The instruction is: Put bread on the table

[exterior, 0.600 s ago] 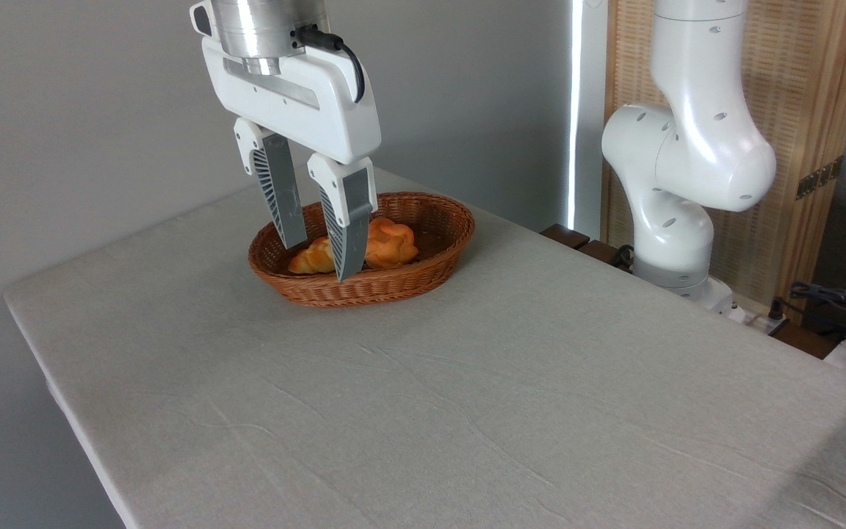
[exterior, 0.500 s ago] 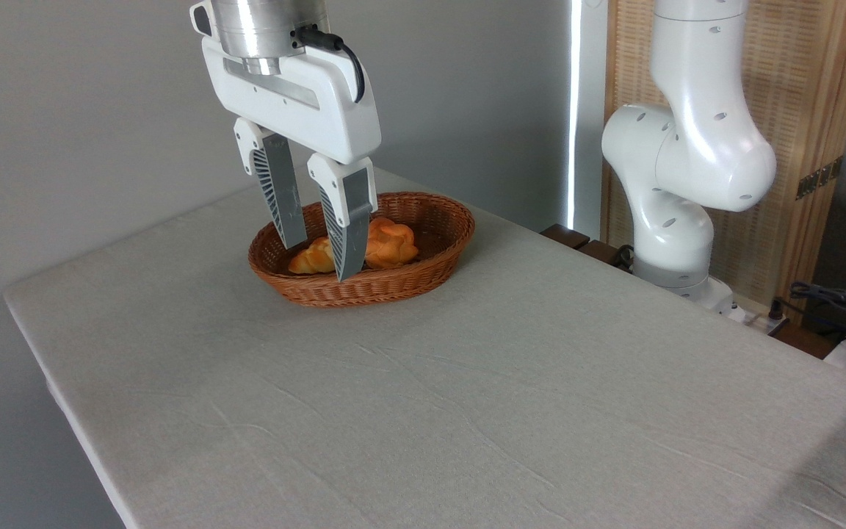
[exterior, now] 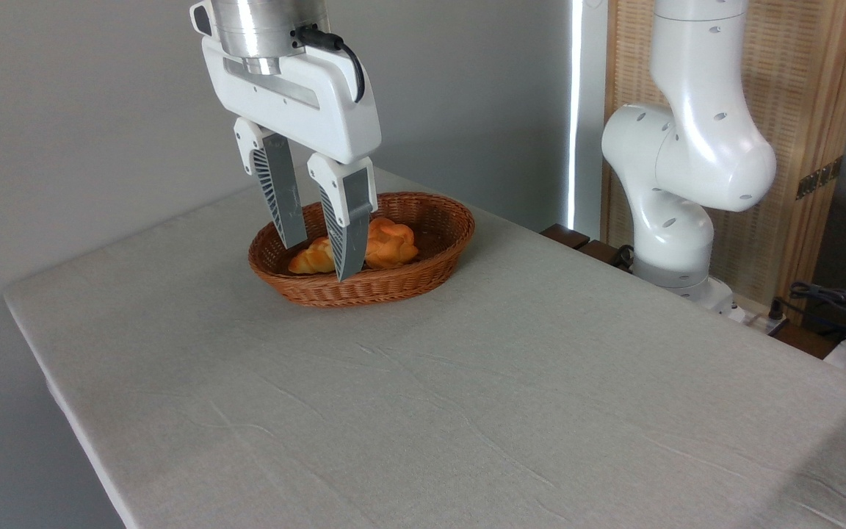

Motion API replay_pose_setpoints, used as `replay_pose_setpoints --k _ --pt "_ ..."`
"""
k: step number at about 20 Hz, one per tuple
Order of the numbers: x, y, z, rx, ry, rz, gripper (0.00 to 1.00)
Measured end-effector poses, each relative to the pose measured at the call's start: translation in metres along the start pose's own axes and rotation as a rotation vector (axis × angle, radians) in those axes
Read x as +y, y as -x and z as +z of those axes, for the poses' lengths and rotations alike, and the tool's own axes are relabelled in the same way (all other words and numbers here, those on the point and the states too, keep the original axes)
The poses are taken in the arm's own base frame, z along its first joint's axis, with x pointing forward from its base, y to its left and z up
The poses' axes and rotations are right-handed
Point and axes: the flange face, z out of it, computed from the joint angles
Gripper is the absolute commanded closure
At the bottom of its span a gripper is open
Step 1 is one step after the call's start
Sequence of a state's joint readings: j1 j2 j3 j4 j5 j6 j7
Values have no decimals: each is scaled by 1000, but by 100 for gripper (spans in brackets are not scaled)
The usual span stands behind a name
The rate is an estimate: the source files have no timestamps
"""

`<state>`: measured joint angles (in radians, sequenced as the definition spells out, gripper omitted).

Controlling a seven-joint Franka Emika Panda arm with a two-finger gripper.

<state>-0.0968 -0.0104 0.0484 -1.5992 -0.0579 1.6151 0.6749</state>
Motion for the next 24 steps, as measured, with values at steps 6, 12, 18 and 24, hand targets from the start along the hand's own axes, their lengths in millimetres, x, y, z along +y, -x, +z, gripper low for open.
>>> replay_pose_setpoints --k 6,12,18,24 --pt "0 0 3 -3 3 0 0" --pt "7 -12 1 74 20 7 0" --pt "44 -35 26 35 57 85 0" --pt "103 -46 42 25 100 194 0"
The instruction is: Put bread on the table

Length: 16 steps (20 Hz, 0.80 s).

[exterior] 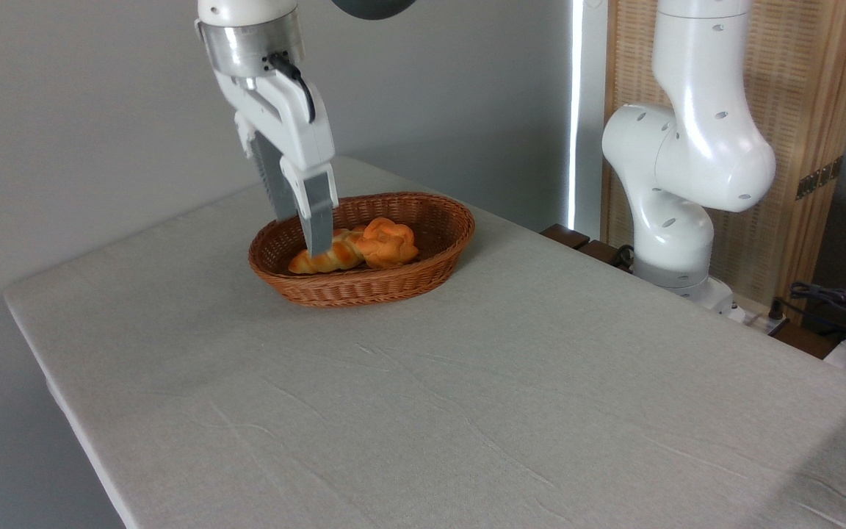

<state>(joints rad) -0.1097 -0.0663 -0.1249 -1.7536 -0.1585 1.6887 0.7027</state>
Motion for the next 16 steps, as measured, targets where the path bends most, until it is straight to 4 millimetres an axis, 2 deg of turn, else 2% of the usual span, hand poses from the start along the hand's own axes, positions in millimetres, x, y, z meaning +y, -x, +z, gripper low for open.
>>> replay_pose_setpoints --k 3,5,8,10,13,16 --pt "58 -17 20 22 -16 87 0" --pt "88 -23 36 7 -14 135 0" --pt "121 -26 60 -52 17 191 0" --pt "141 -24 88 -118 50 222 0" --pt "152 -8 135 -209 99 227 0" --pt "155 3 160 -223 173 195 0"
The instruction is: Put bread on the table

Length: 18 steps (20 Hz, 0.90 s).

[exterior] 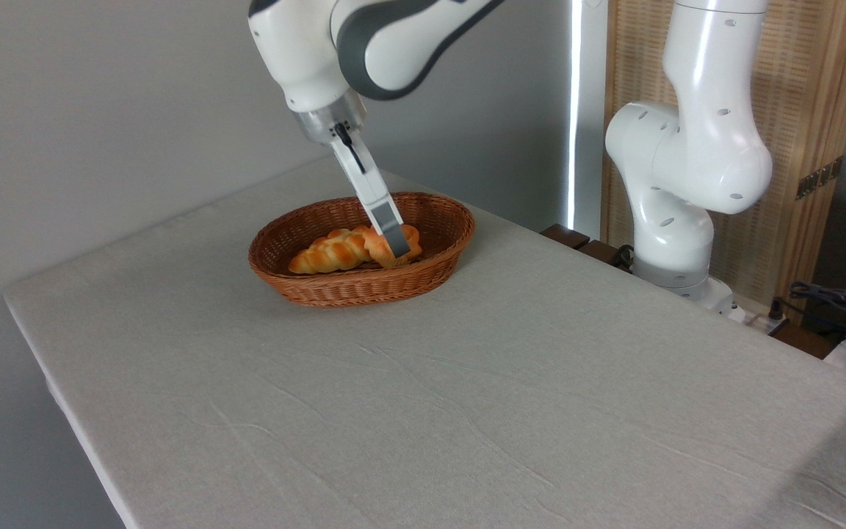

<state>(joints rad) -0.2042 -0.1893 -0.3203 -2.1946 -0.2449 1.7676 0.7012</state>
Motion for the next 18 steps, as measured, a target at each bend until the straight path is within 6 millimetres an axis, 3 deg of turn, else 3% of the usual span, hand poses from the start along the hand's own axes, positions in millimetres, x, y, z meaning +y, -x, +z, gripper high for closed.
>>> replay_pose_setpoints --k 5,7,9,11,18 --pt "0 1 9 16 25 -13 1" --pt "0 0 9 19 26 -14 17" --pt "-1 0 8 29 21 -15 42" --pt "-5 -3 3 68 -11 -19 56" --pt "-16 -2 -4 113 -41 -36 57"
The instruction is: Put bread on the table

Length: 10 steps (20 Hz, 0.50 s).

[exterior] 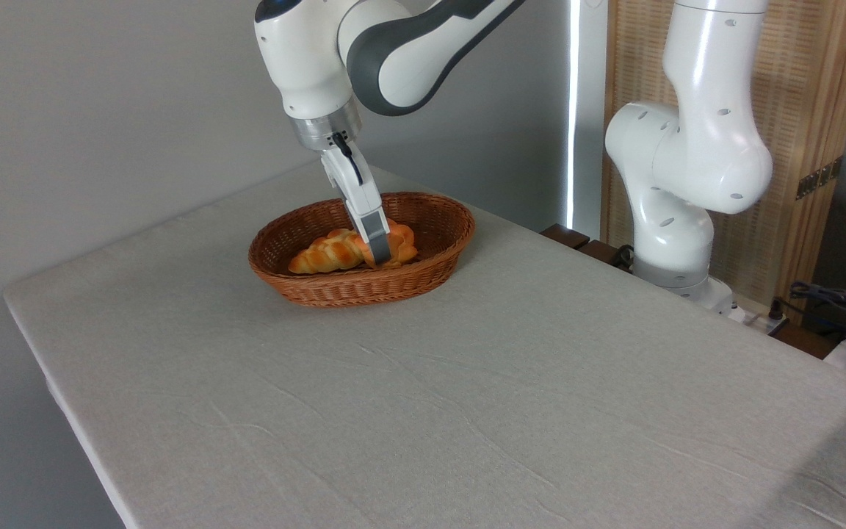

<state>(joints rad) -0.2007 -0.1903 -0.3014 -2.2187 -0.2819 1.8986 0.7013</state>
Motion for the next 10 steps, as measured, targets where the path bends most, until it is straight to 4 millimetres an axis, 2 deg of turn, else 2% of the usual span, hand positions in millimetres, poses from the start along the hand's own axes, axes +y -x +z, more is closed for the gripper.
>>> replay_pose_setpoints --k 10 --pt "-1 2 1 -5 5 -4 61"
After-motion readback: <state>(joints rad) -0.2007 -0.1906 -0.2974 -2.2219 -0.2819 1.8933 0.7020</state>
